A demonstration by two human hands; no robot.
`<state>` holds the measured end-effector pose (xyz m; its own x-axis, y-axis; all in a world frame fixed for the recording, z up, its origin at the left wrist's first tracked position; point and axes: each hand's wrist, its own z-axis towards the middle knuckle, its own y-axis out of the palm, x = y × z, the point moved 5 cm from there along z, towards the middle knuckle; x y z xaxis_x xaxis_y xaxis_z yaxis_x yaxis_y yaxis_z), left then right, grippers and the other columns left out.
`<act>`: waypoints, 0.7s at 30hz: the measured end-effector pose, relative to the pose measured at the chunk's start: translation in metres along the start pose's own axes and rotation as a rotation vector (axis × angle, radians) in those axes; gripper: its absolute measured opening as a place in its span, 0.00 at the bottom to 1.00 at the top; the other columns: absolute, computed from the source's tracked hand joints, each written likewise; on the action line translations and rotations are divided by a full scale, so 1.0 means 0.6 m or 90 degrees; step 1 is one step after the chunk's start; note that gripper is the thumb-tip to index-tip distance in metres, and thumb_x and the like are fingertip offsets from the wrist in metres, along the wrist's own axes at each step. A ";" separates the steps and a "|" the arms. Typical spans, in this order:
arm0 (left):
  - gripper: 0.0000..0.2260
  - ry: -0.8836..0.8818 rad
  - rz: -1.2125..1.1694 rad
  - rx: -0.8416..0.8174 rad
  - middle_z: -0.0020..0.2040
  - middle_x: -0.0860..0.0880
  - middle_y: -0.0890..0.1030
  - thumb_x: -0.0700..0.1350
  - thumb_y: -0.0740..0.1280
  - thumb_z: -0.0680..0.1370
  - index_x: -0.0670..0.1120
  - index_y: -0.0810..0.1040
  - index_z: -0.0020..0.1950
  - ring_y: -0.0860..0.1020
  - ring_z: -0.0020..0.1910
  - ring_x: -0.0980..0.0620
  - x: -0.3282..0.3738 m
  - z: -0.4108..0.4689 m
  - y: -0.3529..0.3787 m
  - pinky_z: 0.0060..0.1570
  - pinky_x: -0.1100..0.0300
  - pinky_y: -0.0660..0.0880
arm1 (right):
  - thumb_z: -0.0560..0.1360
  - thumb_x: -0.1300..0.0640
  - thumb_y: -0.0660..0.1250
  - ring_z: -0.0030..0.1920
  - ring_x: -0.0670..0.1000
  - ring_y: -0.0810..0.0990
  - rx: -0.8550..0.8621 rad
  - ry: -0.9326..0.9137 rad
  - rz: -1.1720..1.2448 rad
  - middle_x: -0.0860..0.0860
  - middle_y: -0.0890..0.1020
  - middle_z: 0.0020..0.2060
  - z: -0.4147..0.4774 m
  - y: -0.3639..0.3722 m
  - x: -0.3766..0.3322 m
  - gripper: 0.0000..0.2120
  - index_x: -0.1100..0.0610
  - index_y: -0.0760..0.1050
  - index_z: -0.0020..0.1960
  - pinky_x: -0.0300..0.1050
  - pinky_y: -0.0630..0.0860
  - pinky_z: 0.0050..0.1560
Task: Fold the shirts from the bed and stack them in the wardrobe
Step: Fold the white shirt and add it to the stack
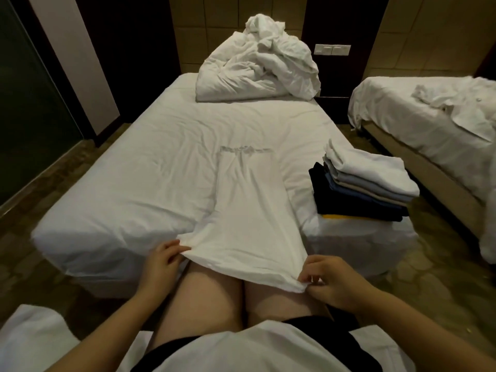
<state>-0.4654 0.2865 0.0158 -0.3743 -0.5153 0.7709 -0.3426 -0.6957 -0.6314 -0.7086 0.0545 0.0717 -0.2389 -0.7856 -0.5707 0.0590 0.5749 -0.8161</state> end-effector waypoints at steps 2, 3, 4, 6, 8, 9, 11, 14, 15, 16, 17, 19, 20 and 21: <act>0.07 -0.049 -0.010 0.005 0.53 0.44 0.76 0.35 0.67 0.75 0.42 0.83 0.50 0.76 0.52 0.45 -0.013 -0.003 -0.001 0.55 0.56 0.70 | 0.68 0.62 0.66 0.41 0.40 0.79 -0.022 0.063 0.087 0.38 0.80 0.36 0.010 -0.006 -0.003 0.11 0.46 0.82 0.38 0.35 0.74 0.44; 0.07 -0.071 -0.015 -0.003 0.52 0.44 0.77 0.38 0.66 0.76 0.46 0.82 0.50 0.77 0.51 0.44 -0.017 -0.005 0.000 0.55 0.53 0.72 | 0.68 0.62 0.65 0.40 0.40 0.80 -0.016 0.092 0.127 0.39 0.82 0.35 0.016 -0.009 -0.005 0.13 0.45 0.81 0.35 0.34 0.74 0.44; 0.07 -0.100 -0.025 -0.025 0.52 0.44 0.78 0.41 0.66 0.77 0.49 0.81 0.51 0.78 0.51 0.44 -0.020 -0.008 0.001 0.55 0.51 0.74 | 0.68 0.63 0.64 0.40 0.41 0.80 -0.002 0.112 0.157 0.41 0.83 0.35 0.025 -0.011 -0.008 0.14 0.45 0.81 0.34 0.35 0.74 0.43; 0.11 -0.176 -0.066 -0.074 0.57 0.44 0.78 0.47 0.62 0.79 0.51 0.76 0.61 0.77 0.55 0.43 -0.017 -0.015 0.009 0.58 0.47 0.73 | 0.72 0.64 0.63 0.39 0.44 0.80 0.035 0.109 0.162 0.45 0.83 0.36 0.048 -0.013 -0.023 0.14 0.48 0.82 0.38 0.38 0.75 0.44; 0.18 -0.209 -0.075 -0.096 0.64 0.45 0.74 0.50 0.59 0.80 0.51 0.68 0.70 0.73 0.61 0.42 -0.011 -0.018 0.020 0.64 0.50 0.69 | 0.75 0.63 0.62 0.45 0.44 0.79 0.059 0.070 0.108 0.45 0.82 0.44 0.081 -0.003 -0.046 0.11 0.51 0.82 0.45 0.37 0.73 0.48; 0.20 -0.200 -0.062 -0.102 0.67 0.46 0.71 0.49 0.59 0.81 0.50 0.65 0.72 0.71 0.65 0.43 -0.001 -0.016 0.024 0.64 0.53 0.67 | 0.76 0.62 0.61 0.50 0.44 0.78 0.053 0.052 0.068 0.45 0.81 0.49 0.098 0.007 -0.059 0.11 0.53 0.82 0.51 0.35 0.70 0.52; 0.20 -0.201 -0.096 -0.096 0.70 0.47 0.68 0.47 0.57 0.82 0.47 0.63 0.74 0.67 0.69 0.45 0.019 -0.013 0.030 0.67 0.57 0.63 | 0.78 0.59 0.60 0.59 0.46 0.75 0.030 0.026 0.026 0.46 0.79 0.59 0.131 0.029 -0.079 0.14 0.54 0.78 0.61 0.35 0.67 0.59; 0.19 -0.209 -0.215 -0.080 0.69 0.46 0.70 0.46 0.57 0.82 0.43 0.64 0.73 0.68 0.68 0.49 0.048 -0.010 0.039 0.65 0.60 0.63 | 0.79 0.57 0.59 0.66 0.49 0.70 0.002 -0.007 0.010 0.49 0.73 0.67 0.165 0.063 -0.108 0.17 0.53 0.71 0.68 0.37 0.62 0.64; 0.19 -0.210 -0.242 -0.076 0.66 0.47 0.71 0.45 0.58 0.81 0.43 0.64 0.73 0.69 0.65 0.50 0.055 -0.010 0.043 0.61 0.62 0.64 | 0.79 0.56 0.58 0.67 0.50 0.69 -0.006 -0.016 -0.002 0.50 0.72 0.68 0.173 0.075 -0.116 0.18 0.53 0.69 0.69 0.38 0.61 0.65; 0.19 -0.213 -0.268 -0.073 0.64 0.47 0.72 0.45 0.59 0.81 0.43 0.65 0.72 0.70 0.62 0.52 0.058 -0.007 0.045 0.58 0.63 0.65 | 0.80 0.55 0.58 0.68 0.51 0.68 -0.017 -0.017 -0.010 0.51 0.71 0.69 0.180 0.087 -0.121 0.19 0.53 0.68 0.70 0.39 0.60 0.67; 0.20 -0.217 -0.297 -0.067 0.63 0.48 0.73 0.44 0.60 0.81 0.43 0.65 0.72 0.71 0.60 0.52 0.060 -0.003 0.049 0.57 0.62 0.66 | 0.80 0.55 0.58 0.69 0.51 0.67 -0.029 -0.007 -0.009 0.51 0.69 0.70 0.183 0.098 -0.125 0.20 0.53 0.66 0.72 0.40 0.59 0.67; 0.22 -0.236 -0.347 -0.041 0.65 0.46 0.73 0.44 0.65 0.78 0.42 0.65 0.72 0.73 0.61 0.50 0.058 0.005 0.054 0.62 0.56 0.70 | 0.80 0.53 0.57 0.70 0.51 0.66 -0.056 0.026 0.026 0.51 0.67 0.71 0.185 0.118 -0.125 0.22 0.53 0.63 0.73 0.40 0.58 0.68; 0.25 -0.251 -0.388 -0.031 0.66 0.44 0.73 0.45 0.67 0.76 0.43 0.66 0.71 0.74 0.62 0.47 0.059 0.007 0.056 0.64 0.52 0.70 | 0.80 0.53 0.57 0.70 0.50 0.65 -0.064 0.037 0.042 0.51 0.67 0.72 0.184 0.125 -0.124 0.22 0.53 0.62 0.74 0.41 0.58 0.68; 0.26 -0.273 -0.446 -0.020 0.65 0.42 0.74 0.45 0.69 0.75 0.46 0.66 0.71 0.75 0.61 0.45 0.059 0.008 0.061 0.63 0.48 0.72 | 0.81 0.52 0.56 0.70 0.50 0.66 -0.066 0.042 0.051 0.50 0.67 0.72 0.183 0.131 -0.124 0.22 0.53 0.62 0.74 0.42 0.59 0.69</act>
<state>-0.4868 0.2404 0.0204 0.2945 -0.1170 0.9485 -0.4004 -0.9163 0.0113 -0.5801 0.1329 0.0399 -0.3014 -0.7213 -0.6236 -0.0195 0.6585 -0.7523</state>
